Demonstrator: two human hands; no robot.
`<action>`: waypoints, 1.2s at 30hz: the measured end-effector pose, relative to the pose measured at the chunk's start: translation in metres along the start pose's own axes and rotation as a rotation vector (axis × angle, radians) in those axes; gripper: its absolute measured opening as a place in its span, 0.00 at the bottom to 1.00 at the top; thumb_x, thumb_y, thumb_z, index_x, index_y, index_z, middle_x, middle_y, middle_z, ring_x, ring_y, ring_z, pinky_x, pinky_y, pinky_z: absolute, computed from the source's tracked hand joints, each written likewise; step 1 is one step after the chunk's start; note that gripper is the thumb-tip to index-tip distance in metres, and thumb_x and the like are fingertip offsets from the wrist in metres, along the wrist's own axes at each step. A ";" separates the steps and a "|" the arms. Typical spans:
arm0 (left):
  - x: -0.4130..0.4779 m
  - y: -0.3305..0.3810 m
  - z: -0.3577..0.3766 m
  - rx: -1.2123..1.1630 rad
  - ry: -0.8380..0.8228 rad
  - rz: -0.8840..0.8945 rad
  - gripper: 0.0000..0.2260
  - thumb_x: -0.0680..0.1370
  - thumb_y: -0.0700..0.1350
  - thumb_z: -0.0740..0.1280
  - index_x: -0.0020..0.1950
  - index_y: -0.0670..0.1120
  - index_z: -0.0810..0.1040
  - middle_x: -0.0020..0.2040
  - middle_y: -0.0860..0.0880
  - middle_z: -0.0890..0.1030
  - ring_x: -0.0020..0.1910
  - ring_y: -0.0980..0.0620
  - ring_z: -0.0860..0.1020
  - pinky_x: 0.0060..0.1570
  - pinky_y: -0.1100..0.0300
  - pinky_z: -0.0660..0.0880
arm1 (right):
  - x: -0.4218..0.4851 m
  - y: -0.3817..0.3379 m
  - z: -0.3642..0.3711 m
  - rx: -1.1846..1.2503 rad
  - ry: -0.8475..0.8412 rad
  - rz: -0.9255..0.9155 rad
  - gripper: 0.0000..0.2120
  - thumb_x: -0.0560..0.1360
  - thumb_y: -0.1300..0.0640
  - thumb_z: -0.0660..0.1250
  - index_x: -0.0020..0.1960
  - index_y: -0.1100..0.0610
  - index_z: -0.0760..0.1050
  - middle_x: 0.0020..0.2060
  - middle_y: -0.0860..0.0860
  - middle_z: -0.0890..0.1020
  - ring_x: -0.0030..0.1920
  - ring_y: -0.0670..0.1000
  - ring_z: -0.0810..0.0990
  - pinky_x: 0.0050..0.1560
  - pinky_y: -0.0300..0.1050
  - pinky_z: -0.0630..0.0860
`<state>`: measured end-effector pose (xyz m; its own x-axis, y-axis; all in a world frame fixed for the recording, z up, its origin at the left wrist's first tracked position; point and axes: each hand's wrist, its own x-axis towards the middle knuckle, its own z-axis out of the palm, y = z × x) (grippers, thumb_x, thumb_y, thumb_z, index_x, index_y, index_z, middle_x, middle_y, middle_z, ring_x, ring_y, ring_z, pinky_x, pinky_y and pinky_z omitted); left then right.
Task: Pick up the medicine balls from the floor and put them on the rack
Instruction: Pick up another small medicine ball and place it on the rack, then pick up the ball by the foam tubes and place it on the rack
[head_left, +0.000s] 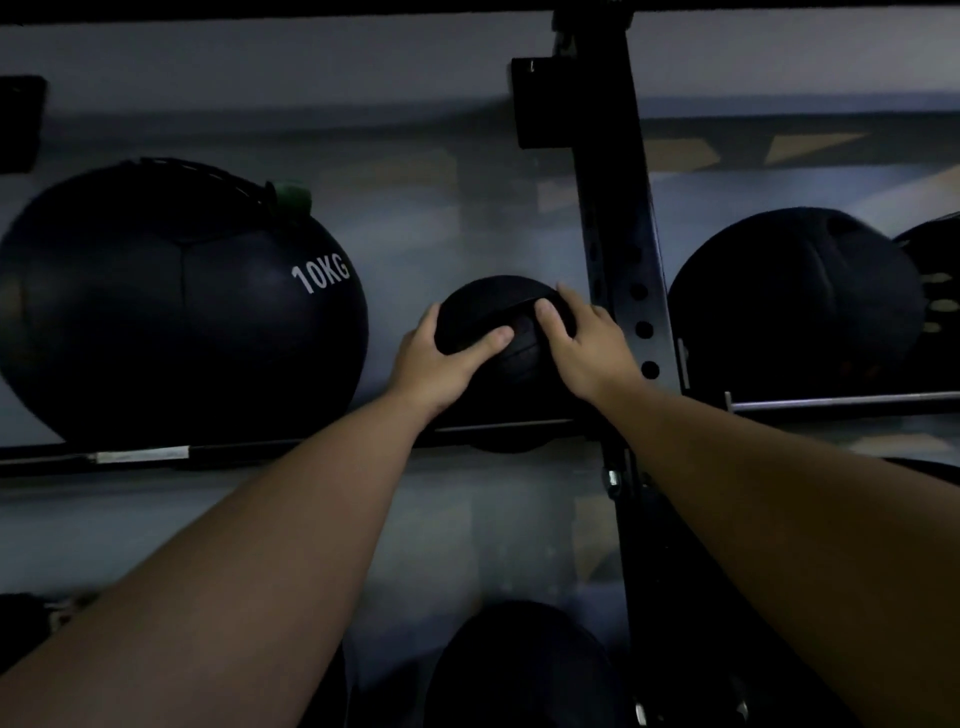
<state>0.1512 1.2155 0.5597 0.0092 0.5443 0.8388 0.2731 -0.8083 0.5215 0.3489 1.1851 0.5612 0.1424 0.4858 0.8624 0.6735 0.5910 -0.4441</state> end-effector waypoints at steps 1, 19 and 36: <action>0.000 0.002 -0.001 -0.011 -0.011 0.004 0.47 0.60 0.76 0.78 0.74 0.56 0.75 0.66 0.56 0.81 0.63 0.54 0.81 0.67 0.55 0.78 | -0.003 -0.004 -0.001 -0.010 0.007 0.018 0.35 0.82 0.31 0.55 0.84 0.44 0.57 0.80 0.58 0.64 0.79 0.61 0.63 0.77 0.56 0.63; -0.096 0.146 0.083 0.014 -0.194 0.277 0.42 0.63 0.80 0.62 0.68 0.56 0.79 0.63 0.53 0.81 0.61 0.51 0.79 0.62 0.49 0.78 | -0.130 -0.050 -0.235 -0.689 0.184 0.170 0.37 0.73 0.22 0.55 0.69 0.46 0.73 0.62 0.52 0.81 0.61 0.57 0.80 0.60 0.57 0.78; -0.437 0.428 0.385 -0.160 -0.782 0.318 0.45 0.63 0.81 0.64 0.72 0.56 0.76 0.69 0.50 0.80 0.65 0.48 0.80 0.66 0.50 0.76 | -0.469 -0.055 -0.678 -1.368 0.120 0.587 0.36 0.76 0.24 0.57 0.74 0.46 0.70 0.69 0.56 0.79 0.67 0.62 0.78 0.59 0.55 0.75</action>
<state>0.6344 0.7180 0.3557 0.7388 0.2374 0.6307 0.0070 -0.9385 0.3451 0.7370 0.4878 0.3456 0.6387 0.3398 0.6904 0.6317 -0.7439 -0.2182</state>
